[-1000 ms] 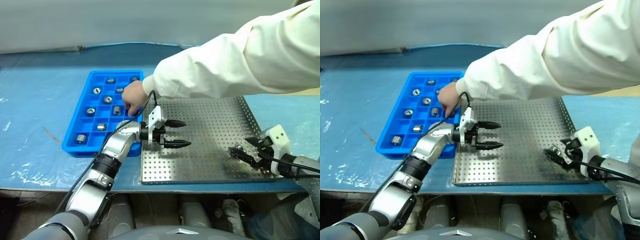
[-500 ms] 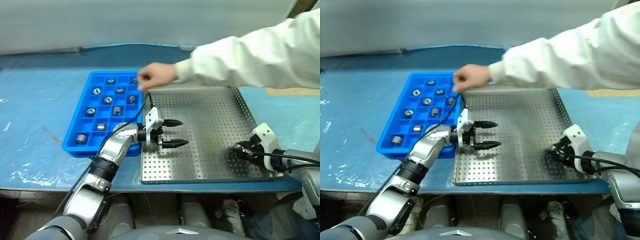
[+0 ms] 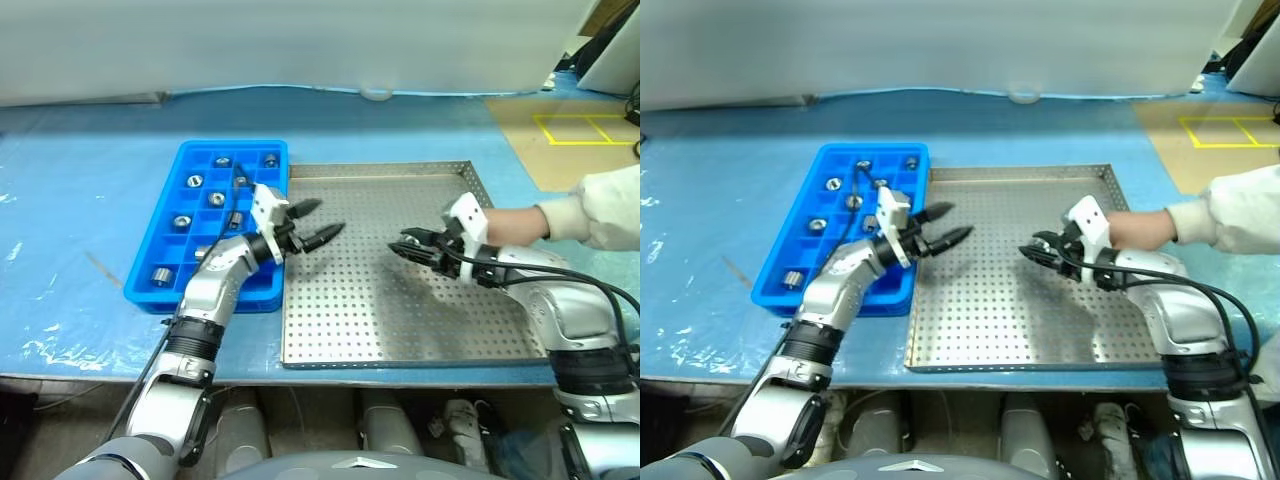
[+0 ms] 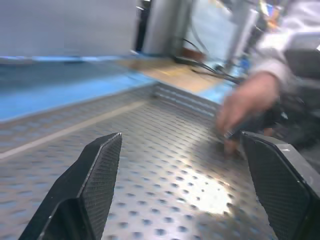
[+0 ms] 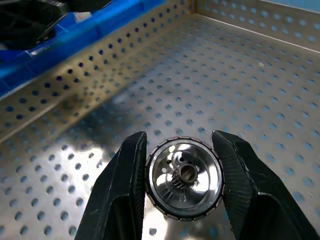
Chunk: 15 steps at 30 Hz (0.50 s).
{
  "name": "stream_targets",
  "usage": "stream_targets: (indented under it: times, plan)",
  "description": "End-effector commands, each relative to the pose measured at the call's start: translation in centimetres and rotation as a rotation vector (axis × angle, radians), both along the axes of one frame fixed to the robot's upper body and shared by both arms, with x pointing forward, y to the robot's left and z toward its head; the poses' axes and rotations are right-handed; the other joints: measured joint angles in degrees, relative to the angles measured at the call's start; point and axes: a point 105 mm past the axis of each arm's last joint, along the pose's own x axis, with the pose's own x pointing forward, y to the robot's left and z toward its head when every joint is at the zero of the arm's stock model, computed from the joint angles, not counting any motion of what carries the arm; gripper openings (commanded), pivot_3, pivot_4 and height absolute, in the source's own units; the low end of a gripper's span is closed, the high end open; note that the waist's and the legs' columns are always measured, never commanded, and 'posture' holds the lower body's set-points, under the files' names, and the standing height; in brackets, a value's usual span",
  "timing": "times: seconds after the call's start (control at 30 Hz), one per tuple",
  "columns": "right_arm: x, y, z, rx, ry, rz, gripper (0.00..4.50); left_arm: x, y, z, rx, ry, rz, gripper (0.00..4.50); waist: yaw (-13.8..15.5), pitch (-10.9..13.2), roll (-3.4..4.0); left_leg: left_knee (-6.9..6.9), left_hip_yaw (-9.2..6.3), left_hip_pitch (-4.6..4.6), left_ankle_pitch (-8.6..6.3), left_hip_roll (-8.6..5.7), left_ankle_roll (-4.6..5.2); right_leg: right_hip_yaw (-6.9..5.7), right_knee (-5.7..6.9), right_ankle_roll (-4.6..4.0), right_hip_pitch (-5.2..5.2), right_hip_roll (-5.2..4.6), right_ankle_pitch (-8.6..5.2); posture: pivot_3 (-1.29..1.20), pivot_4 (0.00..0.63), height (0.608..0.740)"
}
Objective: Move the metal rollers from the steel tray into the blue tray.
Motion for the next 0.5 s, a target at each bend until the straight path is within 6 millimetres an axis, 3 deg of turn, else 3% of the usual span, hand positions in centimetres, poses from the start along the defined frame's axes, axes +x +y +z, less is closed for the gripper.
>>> stream_targets:
  times: [0.03, 0.13, 0.23, 0.3, 0.4, 0.5]
  plan:
    - [1.1, 3.7, 2.1, 0.062, -0.076, 0.141, 1.66, 0.6, 3.8, 3.4, -0.145, -0.047, 0.165, 4.02, 0.60, 0.04, -0.06, 0.03, -0.01, -0.04, 0.00, 0.01, 0.00, -0.02, 0.02, -0.01, -0.02, 0.00, 0.01, 0.01, 0.150, 0.740]
    - [1.7, 5.9, 2.8, 0.096, -0.091, 0.227, 1.66, 0.4, 5.7, 4.6, -0.213, -0.051, 0.239, 4.02, 2.28, 0.04, -0.07, -0.02, -0.03, -0.07, 0.01, 0.01, -0.01, -0.07, 0.02, -0.04, -0.03, -0.02, 0.01, 0.08, 0.150, 0.740]
    - [1.9, 9.8, 3.9, 0.147, -0.117, 0.355, 1.66, -0.6, 7.6, 5.4, -0.266, -0.061, 0.287, 4.02, 3.50, 0.06, -0.10, -0.06, -0.04, -0.13, 0.01, 0.01, -0.01, -0.12, -0.03, -0.05, -0.05, -0.02, 0.00, 0.11, 0.150, 0.740]
    - [1.8, 11.1, 4.1, 0.161, -0.123, 0.394, 1.66, -1.0, 8.0, 5.3, -0.238, -0.066, 0.291, 4.02, 4.18, 0.06, -0.10, -0.14, -0.05, -0.15, 0.01, 0.04, -0.02, -0.16, -0.02, -0.09, -0.09, -0.01, -0.02, 0.17, 0.150, 0.740]
    - [1.5, 14.3, 4.2, 0.175, -0.128, 0.498, 1.66, -2.5, 10.6, 5.5, -0.204, -0.090, 0.349, 4.02, 5.46, 0.08, -0.14, -0.26, -0.12, -0.16, 0.05, 0.06, -0.08, -0.28, -0.03, -0.13, -0.08, 0.00, -0.04, 0.25, 0.150, 0.740]
    - [1.3, 15.7, 4.0, 0.173, -0.129, 0.557, 1.66, -3.7, 12.1, 5.4, -0.158, -0.102, 0.387, 4.02, 5.96, 0.11, -0.18, -0.34, -0.19, -0.17, 0.09, 0.07, -0.16, -0.37, -0.02, -0.14, -0.09, 0.00, -0.06, 0.28, 0.150, 0.740]
